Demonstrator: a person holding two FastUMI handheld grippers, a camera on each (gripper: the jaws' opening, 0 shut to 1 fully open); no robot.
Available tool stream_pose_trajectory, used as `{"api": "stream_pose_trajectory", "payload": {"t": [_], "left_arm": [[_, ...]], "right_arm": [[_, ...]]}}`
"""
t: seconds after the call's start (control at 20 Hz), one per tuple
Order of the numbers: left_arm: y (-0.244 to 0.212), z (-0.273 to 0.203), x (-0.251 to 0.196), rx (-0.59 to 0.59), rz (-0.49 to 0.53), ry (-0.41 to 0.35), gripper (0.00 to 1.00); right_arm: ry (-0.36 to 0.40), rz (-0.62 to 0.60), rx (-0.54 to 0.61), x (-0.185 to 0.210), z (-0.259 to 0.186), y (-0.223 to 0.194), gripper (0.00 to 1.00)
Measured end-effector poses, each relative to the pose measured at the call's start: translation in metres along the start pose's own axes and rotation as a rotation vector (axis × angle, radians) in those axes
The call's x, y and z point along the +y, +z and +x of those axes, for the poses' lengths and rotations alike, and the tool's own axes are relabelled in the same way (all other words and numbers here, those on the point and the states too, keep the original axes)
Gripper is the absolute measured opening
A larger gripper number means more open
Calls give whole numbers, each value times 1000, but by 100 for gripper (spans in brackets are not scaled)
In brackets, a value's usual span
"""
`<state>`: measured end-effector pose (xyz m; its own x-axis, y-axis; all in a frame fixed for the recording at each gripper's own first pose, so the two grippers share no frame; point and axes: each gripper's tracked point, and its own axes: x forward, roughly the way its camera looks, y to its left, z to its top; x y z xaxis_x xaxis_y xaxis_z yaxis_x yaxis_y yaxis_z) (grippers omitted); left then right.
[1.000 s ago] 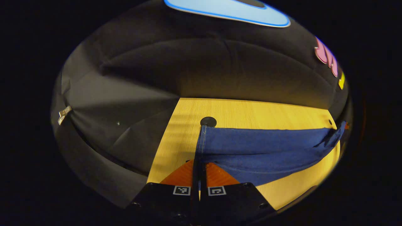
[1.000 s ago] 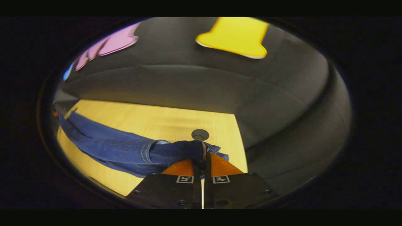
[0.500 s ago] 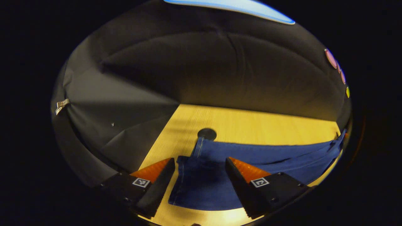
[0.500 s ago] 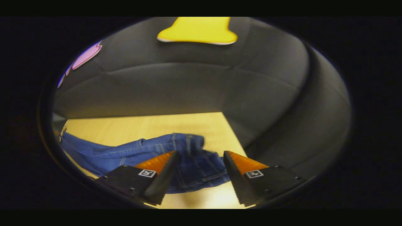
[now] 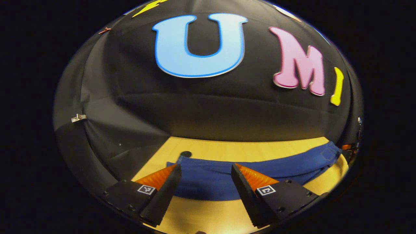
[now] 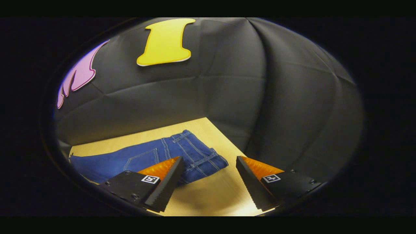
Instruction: Grasp the waist and the cuffs of the jeans and fold them to make the two legs overlap; first hold the waist and fold one-third of the jeans toward the cuffs, then hold the cuffs and fold the remaining one-third in the same direction to finish folding.
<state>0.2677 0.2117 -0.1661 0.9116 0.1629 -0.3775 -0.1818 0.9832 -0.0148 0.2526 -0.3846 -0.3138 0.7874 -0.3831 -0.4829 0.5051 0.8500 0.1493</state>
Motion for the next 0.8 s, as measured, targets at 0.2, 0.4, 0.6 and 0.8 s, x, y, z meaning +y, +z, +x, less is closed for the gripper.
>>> {"api": "stream_pose_trajectory", "payload": {"t": [0.2, 0.4, 0.6, 0.8], "left_arm": [[-4, -38, -56, -27, 27, -88, 97], [-8, -44, -75, -3, 34, -148, 99], [-16, -44, -83, 22, 41, -160, 99], [-21, -42, -91, 23, -15, -173, 99]], "right_arm": [[-7, 41, -9, -6, 15, -7, 99], [-16, 123, 11, -12, 33, -13, 98], [-27, 93, 36, -10, 48, -26, 98], [-17, 104, 50, 5, 49, -30, 76]]}}
